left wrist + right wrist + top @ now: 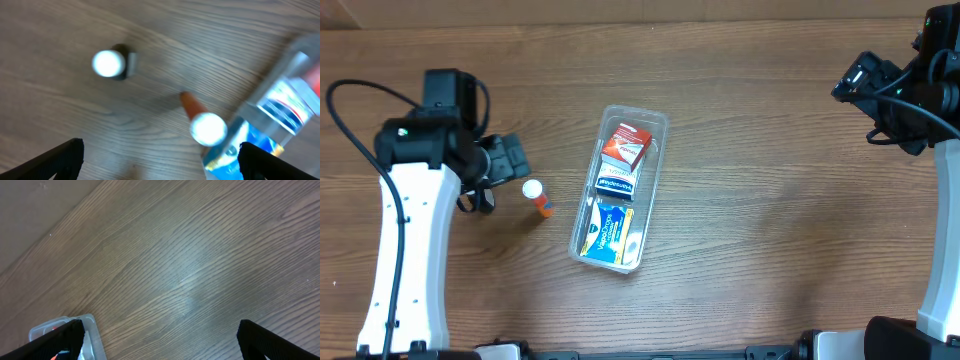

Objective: Pack container
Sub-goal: 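Grasp the dark brown bottle with the left gripper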

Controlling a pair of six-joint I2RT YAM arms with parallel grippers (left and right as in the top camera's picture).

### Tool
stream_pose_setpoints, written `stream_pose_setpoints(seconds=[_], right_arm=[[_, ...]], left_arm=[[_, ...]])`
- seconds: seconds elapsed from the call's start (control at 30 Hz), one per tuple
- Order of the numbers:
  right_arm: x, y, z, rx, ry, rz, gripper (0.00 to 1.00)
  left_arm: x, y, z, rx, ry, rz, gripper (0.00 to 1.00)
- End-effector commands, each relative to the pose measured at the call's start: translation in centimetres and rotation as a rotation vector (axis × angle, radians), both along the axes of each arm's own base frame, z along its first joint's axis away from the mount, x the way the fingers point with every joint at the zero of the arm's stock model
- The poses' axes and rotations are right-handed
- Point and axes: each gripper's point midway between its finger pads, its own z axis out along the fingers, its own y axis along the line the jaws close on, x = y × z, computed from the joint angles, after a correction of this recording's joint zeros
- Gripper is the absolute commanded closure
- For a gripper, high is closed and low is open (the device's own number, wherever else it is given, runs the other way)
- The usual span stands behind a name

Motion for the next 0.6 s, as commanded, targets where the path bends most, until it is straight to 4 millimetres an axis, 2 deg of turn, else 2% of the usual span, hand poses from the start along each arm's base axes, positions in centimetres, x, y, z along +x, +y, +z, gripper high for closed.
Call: stream_pose_setpoints(seconds=[0.0,0.17,0.3,0.37,0.4,0.5,0.57], right_arm=[[0.0,0.1,0.5,0.003,-0.016,0.003,0.0],[0.0,0.1,0.5,0.003,-0.016,0.003,0.0],[0.0,0.1,0.5,0.003,-0.016,0.003,0.0],[0.0,0.1,0.5,0.003,-0.016,0.003,0.0],[0.0,0.1,0.5,0.003,-0.016,0.003,0.0],[0.0,0.1,0.5,0.003,-0.016,0.003,0.0],[0.0,0.1,0.5,0.003,-0.016,0.003,0.0]], left_arm=[[0.1,3.3,-0.9,-0.001,0.038,0.099,0.0],[0.7,5.7,-3.9,-0.028,0.117,0.134,0.0],[1.3,6.5,-7.4,-0.042,0.215,0.129,0.01],[1.9,6.9,-9.0,-0.035,0.241,0.12,0.05],[2.1,6.9,-10.2,-0.041,0.267,0.12,0.12],[2.1,6.9,-11.6,-0.048,0.308,0.1,0.35],[2.4,7.0,-12.2,-0.048,0.312,0.093,0.45]])
